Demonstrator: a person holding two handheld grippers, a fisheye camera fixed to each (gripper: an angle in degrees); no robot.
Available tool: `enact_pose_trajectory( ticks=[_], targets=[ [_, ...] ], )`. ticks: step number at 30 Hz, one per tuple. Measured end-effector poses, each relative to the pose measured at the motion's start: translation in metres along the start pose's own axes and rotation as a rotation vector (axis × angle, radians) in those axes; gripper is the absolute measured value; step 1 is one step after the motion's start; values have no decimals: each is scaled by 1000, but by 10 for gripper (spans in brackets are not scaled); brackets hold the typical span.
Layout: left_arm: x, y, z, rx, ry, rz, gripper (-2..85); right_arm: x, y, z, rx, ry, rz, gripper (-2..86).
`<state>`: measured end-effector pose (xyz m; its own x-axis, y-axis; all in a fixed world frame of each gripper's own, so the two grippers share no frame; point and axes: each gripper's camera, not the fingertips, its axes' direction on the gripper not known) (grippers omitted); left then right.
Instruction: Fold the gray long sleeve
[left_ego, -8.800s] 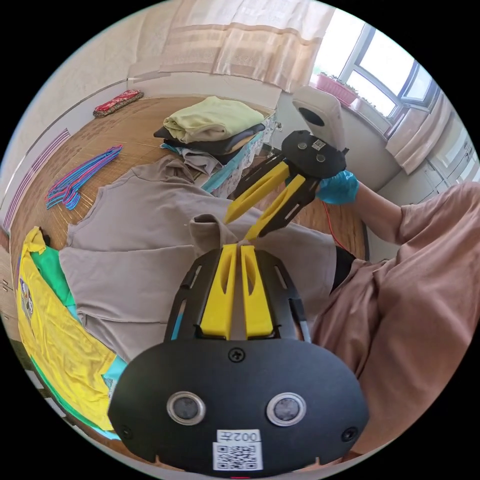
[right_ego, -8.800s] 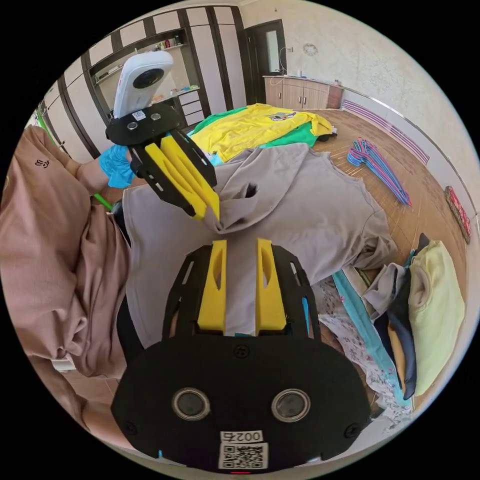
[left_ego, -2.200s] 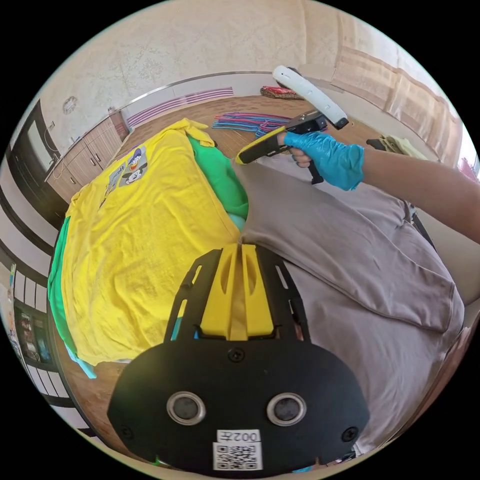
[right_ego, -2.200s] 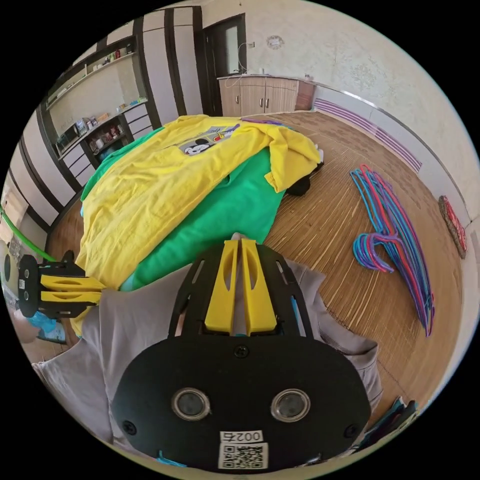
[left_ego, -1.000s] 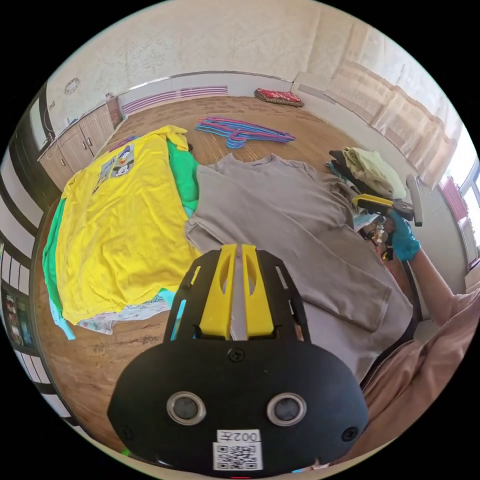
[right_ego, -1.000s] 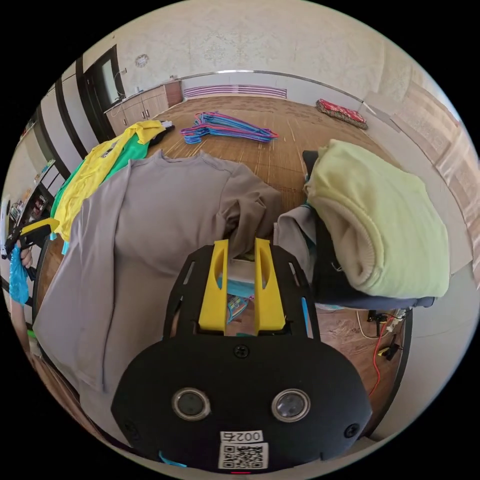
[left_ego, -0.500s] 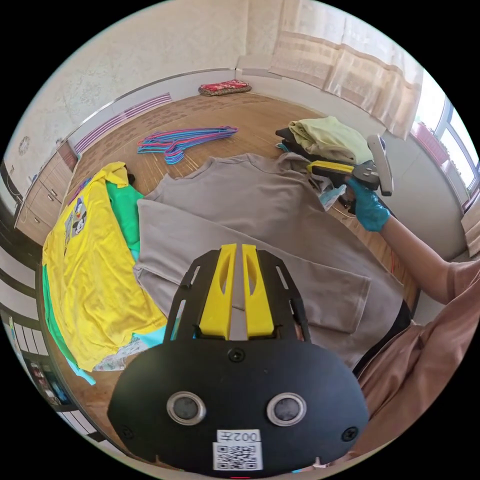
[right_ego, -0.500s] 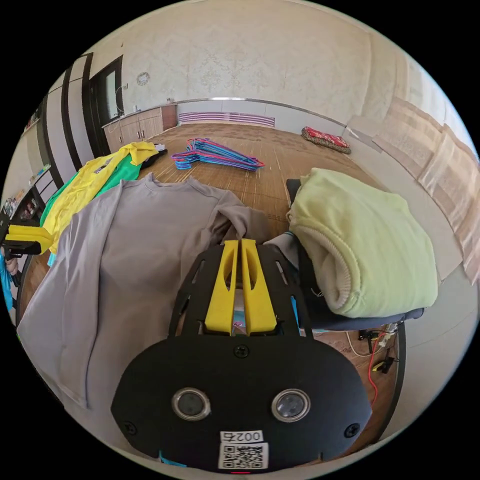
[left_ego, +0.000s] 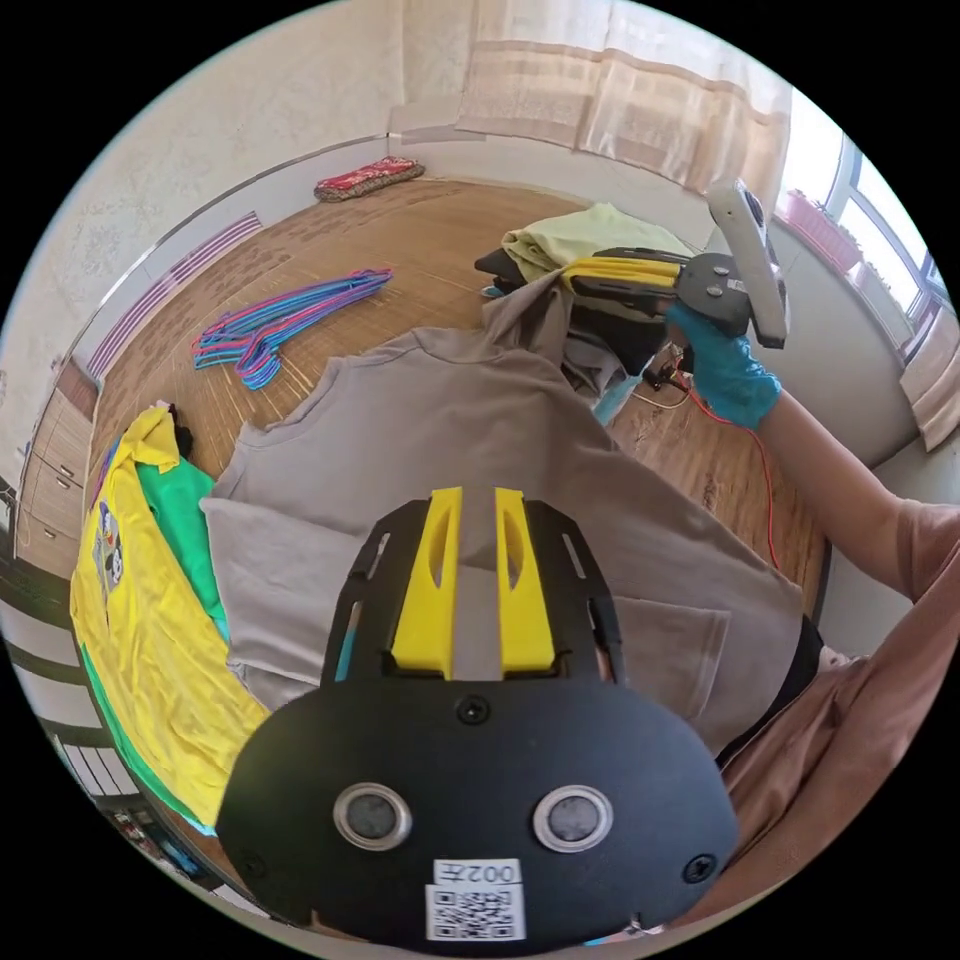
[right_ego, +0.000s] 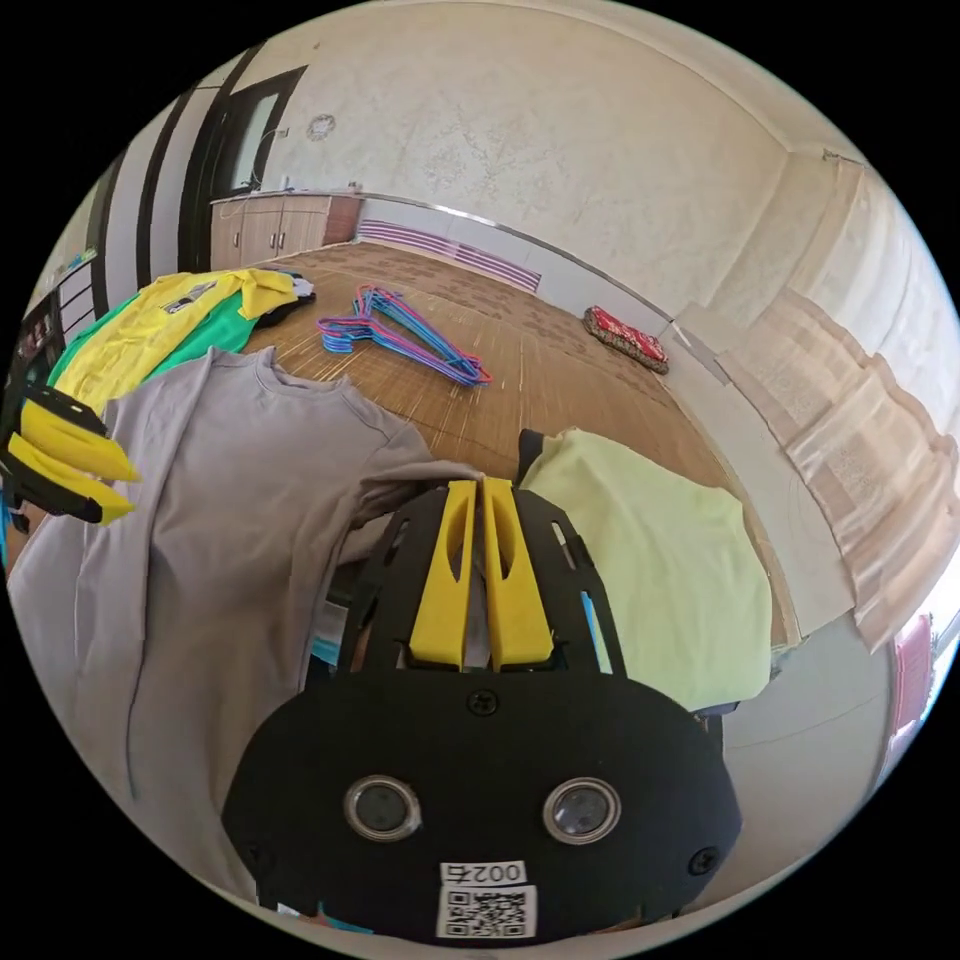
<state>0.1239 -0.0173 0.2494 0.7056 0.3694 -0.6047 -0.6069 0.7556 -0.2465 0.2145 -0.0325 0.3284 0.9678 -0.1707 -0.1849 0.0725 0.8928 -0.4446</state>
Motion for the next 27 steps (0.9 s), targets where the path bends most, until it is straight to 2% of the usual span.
enact_pose_trajectory(
  ticks=[5,9,15,22,27],
  targets=[
    [15,-50,13,27,3,83,81,2,11,-8,15,-163,-30,-8],
    [36,-86,34,15,-51,187,86,8,30,-16,47,-296,-50,-7],
    [61,-103,57,42,-95,216,83,24,59,-21,95,-475,11,-5],
    [70,-103,61,107,-128,157,0,31,76,-19,90,-486,14,20],
    [60,-104,55,110,-139,65,-10,15,90,-2,41,-318,30,82]
  ],
)
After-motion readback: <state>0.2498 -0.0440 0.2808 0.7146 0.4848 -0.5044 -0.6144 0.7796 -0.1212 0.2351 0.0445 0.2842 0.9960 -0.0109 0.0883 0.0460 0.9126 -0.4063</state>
